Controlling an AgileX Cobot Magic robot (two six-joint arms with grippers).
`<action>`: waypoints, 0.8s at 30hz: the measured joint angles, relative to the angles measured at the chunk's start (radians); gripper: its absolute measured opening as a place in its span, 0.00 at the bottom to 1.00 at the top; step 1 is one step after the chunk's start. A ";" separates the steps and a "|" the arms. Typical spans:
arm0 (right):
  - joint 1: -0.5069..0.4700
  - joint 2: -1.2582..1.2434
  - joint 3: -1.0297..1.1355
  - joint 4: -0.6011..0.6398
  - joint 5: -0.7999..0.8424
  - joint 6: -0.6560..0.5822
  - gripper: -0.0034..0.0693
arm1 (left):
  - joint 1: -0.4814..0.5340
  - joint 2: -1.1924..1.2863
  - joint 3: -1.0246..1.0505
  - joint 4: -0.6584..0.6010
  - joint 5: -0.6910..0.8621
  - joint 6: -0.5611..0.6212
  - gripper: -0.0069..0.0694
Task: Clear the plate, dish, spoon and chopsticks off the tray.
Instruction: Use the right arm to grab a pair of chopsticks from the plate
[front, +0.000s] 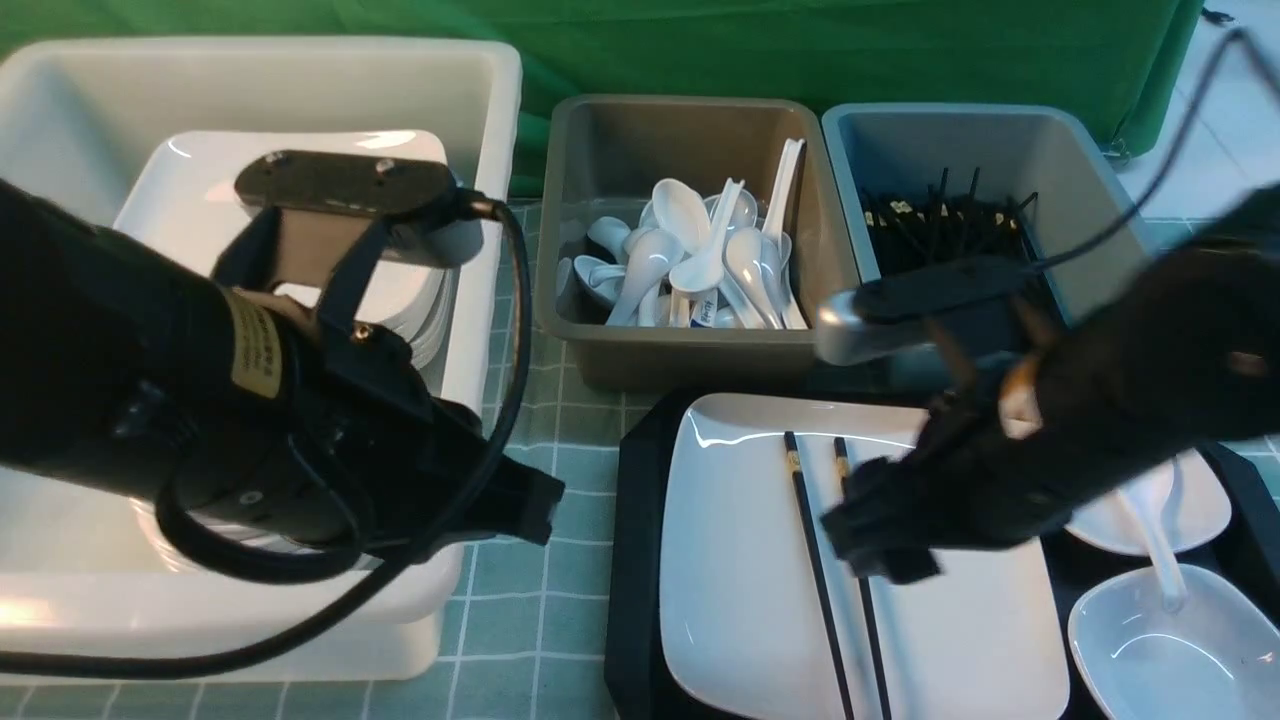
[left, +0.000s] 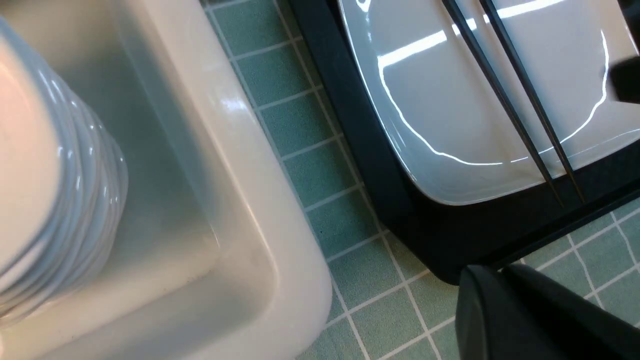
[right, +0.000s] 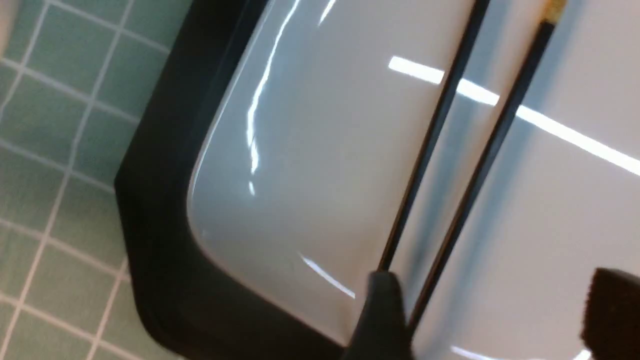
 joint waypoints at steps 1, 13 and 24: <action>0.000 0.048 -0.021 -0.008 -0.002 0.009 0.91 | 0.000 -0.004 0.000 0.002 0.005 0.000 0.10; 0.000 0.339 -0.125 -0.171 0.017 0.180 0.93 | 0.000 -0.055 0.000 0.021 0.075 -0.001 0.10; 0.000 0.366 -0.133 -0.139 0.018 0.179 0.22 | 0.000 -0.067 0.000 0.032 0.077 -0.005 0.10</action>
